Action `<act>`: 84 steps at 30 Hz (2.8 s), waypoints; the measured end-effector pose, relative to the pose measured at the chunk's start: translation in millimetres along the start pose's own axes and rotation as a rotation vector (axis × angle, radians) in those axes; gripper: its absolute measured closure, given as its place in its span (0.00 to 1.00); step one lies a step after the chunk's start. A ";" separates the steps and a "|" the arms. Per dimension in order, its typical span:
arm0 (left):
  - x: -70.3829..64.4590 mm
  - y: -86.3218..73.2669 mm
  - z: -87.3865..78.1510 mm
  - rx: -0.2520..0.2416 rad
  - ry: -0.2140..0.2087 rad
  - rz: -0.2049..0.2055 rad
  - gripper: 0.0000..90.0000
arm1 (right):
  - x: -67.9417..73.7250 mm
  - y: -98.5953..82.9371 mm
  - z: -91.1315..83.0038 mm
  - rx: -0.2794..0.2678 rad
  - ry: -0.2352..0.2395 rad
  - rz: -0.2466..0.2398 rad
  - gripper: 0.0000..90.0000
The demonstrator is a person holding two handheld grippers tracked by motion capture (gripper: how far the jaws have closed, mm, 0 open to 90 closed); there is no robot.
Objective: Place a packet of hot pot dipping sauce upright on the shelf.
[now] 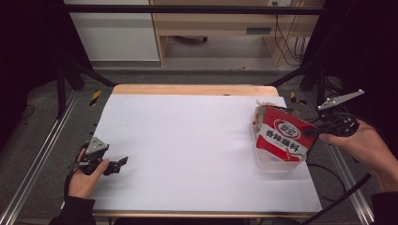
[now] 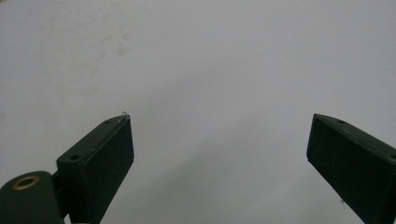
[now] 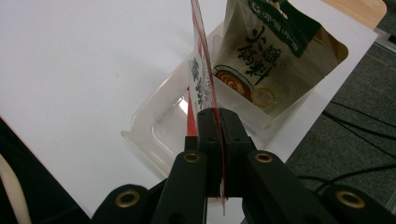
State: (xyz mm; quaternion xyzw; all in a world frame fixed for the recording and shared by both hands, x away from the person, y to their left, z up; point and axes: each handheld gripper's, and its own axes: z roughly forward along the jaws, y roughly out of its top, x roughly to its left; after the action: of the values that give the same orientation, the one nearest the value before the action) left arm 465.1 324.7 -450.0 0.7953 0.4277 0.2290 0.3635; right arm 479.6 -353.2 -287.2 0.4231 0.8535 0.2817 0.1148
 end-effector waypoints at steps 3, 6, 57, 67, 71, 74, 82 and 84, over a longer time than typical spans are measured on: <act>-0.2 -0.1 0.3 0.002 -0.001 0.000 0.08 | -0.1 -2.9 -0.1 0.011 -0.009 0.001 0.99; -0.4 0.0 0.4 0.002 -0.002 0.002 0.08 | -1.3 -6.0 -0.4 0.018 -0.010 0.002 0.98; -0.8 0.5 1.0 0.005 -0.006 0.009 0.08 | 68.7 113.7 17.3 -0.165 -0.196 -0.088 0.14; -0.7 0.5 1.0 0.006 -0.005 0.012 0.08 | 98.6 144.6 30.9 -0.268 -0.238 -0.044 0.13; -0.5 0.4 1.2 0.007 -0.003 0.012 0.08 | 110.0 155.6 39.5 -0.306 -0.251 -0.038 0.13; -0.5 0.4 1.3 0.007 -0.003 0.012 0.08 | 116.5 162.6 46.0 -0.332 -0.245 -0.024 0.13; -0.2 0.4 1.5 0.009 -0.004 0.016 0.08 | 131.9 175.2 68.6 -0.381 -0.246 0.006 0.12; -0.3 0.4 1.6 0.009 -0.003 0.016 0.08 | 135.9 176.2 75.2 -0.383 -0.245 0.009 0.12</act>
State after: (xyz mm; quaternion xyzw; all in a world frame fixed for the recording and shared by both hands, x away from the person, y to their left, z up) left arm 466.2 323.7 -450.7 0.8008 0.4218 0.2287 0.3586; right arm 544.5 -132.2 -240.9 0.4285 0.7622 0.3856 0.2946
